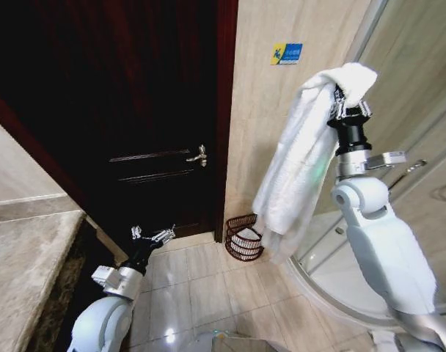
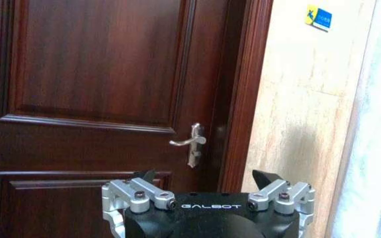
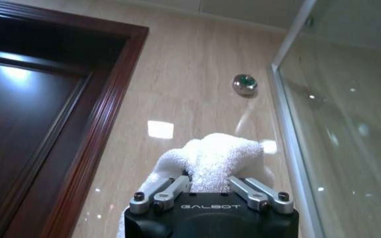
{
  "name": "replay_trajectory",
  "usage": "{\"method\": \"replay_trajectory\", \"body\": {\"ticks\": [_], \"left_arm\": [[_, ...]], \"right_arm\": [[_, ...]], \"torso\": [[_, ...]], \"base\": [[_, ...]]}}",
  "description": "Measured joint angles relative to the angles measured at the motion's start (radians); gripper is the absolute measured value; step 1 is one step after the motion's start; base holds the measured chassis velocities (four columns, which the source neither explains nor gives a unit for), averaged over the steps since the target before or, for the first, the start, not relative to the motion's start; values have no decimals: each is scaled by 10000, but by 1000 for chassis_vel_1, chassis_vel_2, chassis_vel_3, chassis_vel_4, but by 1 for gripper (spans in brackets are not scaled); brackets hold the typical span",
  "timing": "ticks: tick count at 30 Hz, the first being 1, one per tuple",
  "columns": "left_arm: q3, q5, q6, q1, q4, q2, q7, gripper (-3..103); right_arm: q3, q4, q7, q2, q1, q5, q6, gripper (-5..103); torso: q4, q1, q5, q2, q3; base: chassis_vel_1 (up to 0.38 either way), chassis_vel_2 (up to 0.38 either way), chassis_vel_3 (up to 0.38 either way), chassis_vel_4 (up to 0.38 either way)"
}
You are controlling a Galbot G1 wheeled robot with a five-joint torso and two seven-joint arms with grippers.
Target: Discard the used towel into the hamper.
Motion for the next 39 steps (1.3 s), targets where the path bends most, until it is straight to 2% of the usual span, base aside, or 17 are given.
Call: {"method": "replay_trajectory", "body": {"ticks": [9,13,22,28,39], "left_arm": [[-1,1,0,1,0,2,0,99],[0,0,0,0,0,3,0,99],[0,0,0,0,0,2,0,99],[0,0,0,0,0,2,0,99],[0,0,0,0,0,2,0,99]], "right_arm": [[-930,-675,-71,382,549,-25,191,12],[-1475,-1321,-110,603,1228,-120,299,12],[-1952,-2608,-281,998,2632,-238,512,12],[-1953,-3197,-473,1282,2602,-429,807,12],[-1742,-4097,-1090,1739,1338,-1006,1580,12]], "torso": [[5,0,-5,-1,0],[5,0,-4,-1,0],[4,1,-6,-1,0],[4,2,-4,-2,0],[3,1,-3,-2,-1]], "base": [[0,0,0,0],[0,0,0,0],[0,0,0,0],[0,0,0,0],[0,0,0,0]]}}
